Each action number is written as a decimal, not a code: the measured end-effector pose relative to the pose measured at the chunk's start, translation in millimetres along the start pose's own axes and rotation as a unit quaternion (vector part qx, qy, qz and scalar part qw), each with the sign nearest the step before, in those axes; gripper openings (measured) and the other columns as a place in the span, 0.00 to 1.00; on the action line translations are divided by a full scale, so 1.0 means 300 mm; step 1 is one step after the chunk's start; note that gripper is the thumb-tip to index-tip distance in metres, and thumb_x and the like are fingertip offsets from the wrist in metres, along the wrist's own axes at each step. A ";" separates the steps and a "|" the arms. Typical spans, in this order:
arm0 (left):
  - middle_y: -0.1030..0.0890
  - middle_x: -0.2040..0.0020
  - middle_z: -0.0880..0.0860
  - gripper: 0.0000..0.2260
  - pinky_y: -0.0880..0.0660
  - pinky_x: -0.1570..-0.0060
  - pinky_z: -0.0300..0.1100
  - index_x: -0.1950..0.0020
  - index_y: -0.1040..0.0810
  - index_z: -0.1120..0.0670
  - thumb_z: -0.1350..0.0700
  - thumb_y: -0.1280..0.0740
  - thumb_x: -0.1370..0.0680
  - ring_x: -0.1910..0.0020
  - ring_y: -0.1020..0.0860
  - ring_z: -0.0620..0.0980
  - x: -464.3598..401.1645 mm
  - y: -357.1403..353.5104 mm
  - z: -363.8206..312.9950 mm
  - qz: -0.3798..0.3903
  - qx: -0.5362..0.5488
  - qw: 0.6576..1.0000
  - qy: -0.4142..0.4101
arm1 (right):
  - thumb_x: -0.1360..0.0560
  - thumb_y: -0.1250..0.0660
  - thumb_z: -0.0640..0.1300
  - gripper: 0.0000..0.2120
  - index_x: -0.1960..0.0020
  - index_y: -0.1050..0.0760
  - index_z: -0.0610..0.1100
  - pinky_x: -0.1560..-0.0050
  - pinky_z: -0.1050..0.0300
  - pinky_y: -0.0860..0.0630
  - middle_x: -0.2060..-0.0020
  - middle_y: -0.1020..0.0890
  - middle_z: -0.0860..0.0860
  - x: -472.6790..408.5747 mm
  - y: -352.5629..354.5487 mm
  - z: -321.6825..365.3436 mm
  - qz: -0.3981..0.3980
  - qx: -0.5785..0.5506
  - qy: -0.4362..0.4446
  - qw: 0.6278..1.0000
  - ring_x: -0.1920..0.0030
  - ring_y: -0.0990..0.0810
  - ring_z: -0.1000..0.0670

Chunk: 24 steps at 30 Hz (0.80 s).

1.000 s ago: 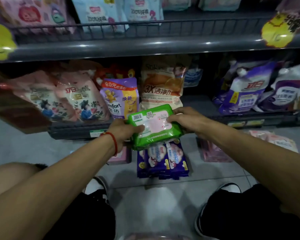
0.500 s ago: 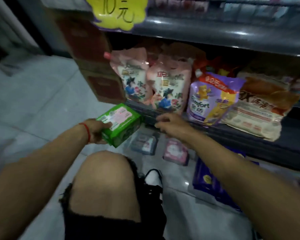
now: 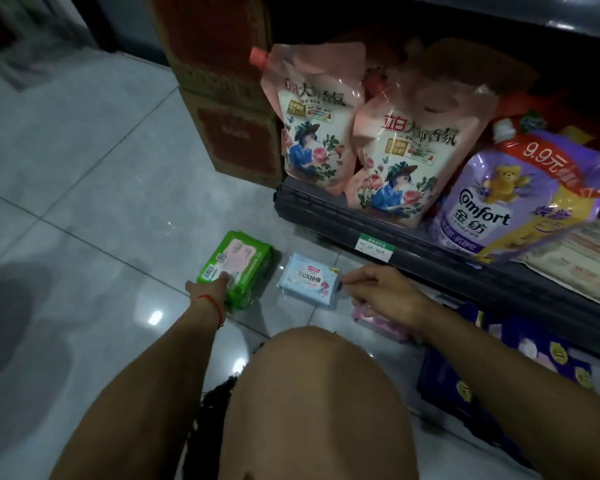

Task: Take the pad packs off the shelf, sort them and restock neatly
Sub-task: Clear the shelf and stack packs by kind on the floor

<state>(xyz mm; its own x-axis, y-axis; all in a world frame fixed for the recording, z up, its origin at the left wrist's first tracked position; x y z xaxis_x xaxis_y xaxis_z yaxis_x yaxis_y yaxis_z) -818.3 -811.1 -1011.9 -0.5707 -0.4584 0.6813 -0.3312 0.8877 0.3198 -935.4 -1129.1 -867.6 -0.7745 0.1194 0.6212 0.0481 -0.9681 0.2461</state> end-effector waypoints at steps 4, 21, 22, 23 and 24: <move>0.27 0.33 0.64 0.32 0.24 0.38 0.59 0.26 0.39 0.61 0.57 0.26 0.25 0.37 0.24 0.65 0.112 0.010 -0.056 0.007 -0.130 0.991 -0.030 | 0.19 0.34 0.35 0.07 0.46 0.20 0.43 0.66 0.61 0.25 0.60 0.18 0.47 0.024 0.008 -0.027 0.000 -0.020 0.002 1.000 0.59 0.20 0.49; 0.17 0.60 0.51 0.12 0.25 0.57 0.42 0.57 0.19 0.48 0.66 0.31 0.24 0.62 0.22 0.44 1.668 -0.368 -0.689 0.388 -0.251 0.686 -0.562 | 0.23 0.33 0.38 0.10 0.48 0.16 0.49 0.53 0.63 0.23 0.55 0.13 0.54 0.724 0.631 0.344 -0.330 0.154 0.286 0.886 0.58 0.17 0.55; 0.17 0.61 0.48 0.13 0.25 0.56 0.40 0.57 0.19 0.48 0.67 0.32 0.24 0.64 0.22 0.42 1.757 -0.393 -0.710 0.389 -0.233 0.671 -0.587 | 0.24 0.32 0.38 0.09 0.49 0.16 0.49 0.55 0.68 0.26 0.54 0.14 0.55 0.789 0.689 0.364 -0.366 0.154 0.301 0.867 0.58 0.18 0.57; 0.17 0.60 0.47 0.13 0.25 0.56 0.37 0.56 0.20 0.48 0.67 0.32 0.25 0.64 0.22 0.39 1.840 -0.419 -0.727 0.386 -0.219 0.655 -0.612 | 0.24 0.32 0.38 0.09 0.50 0.16 0.49 0.56 0.70 0.28 0.55 0.14 0.55 0.854 0.748 0.378 -0.403 0.148 0.314 0.847 0.59 0.19 0.58; 0.17 0.58 0.47 0.11 0.25 0.55 0.34 0.55 0.20 0.49 0.66 0.32 0.27 0.63 0.22 0.36 1.916 -0.447 -0.742 0.382 -0.207 0.639 -0.635 | 0.25 0.32 0.38 0.09 0.50 0.16 0.49 0.55 0.69 0.27 0.55 0.15 0.55 0.911 0.807 0.387 -0.437 0.140 0.324 0.827 0.60 0.20 0.58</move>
<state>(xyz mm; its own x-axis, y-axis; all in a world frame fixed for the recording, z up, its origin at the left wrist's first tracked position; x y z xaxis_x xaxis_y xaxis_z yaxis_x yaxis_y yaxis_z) -934.6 -1183.9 -516.7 -0.6831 0.6836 -0.2572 0.4853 0.6880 0.5397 -1062.1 -1305.1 -551.9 -0.7617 0.5154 -0.3925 -0.6350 -0.4739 0.6100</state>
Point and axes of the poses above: each hand's wrist, its own x-axis away from the middle knuckle, its own y-axis out of the back of the hand, z = x × y, the point moved 4 cm from there along -x, towards the middle knuckle
